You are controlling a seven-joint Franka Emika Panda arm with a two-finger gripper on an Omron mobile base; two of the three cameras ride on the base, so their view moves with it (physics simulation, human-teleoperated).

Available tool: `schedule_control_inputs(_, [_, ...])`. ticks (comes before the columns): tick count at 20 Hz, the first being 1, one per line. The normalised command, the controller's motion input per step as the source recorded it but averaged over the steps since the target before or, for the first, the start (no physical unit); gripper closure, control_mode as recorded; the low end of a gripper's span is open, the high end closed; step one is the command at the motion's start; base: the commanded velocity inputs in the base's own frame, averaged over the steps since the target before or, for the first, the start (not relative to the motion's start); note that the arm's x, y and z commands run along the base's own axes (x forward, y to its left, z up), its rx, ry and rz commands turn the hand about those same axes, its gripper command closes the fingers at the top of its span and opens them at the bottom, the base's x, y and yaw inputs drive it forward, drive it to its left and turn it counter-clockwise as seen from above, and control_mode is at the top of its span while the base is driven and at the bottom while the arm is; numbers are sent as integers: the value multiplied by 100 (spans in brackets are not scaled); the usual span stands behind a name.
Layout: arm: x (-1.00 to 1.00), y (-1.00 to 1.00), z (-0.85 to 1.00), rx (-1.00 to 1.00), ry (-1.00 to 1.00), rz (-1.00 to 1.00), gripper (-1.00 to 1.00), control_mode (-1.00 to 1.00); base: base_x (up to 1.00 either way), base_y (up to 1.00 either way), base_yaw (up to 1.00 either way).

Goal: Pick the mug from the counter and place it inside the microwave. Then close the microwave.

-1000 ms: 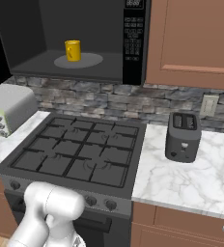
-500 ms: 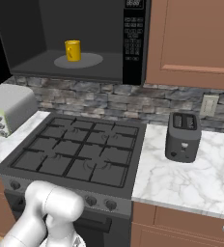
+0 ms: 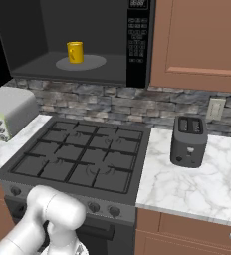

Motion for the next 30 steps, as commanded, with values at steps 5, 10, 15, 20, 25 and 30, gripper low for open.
schedule_control_inputs(5, [42,10,0,0,4,-18,-100,-100,0,0,0])
schedule_control_inputs(10, [22,26,-6,0,0,-18,-100,-100,0,0,0])
schedule_control_inputs(15, [10,35,-5,0,0,-13,-100,-100,0,0,0])
schedule_control_inputs(20, [6,47,-3,0,0,-8,-100,-100,0,0,0])
schedule_control_inputs(25, [-2,45,0,0,0,-9,-100,-100,0,0,0])
schedule_control_inputs(30, [-37,51,0,0,0,-10,-100,-100,0,0,0])
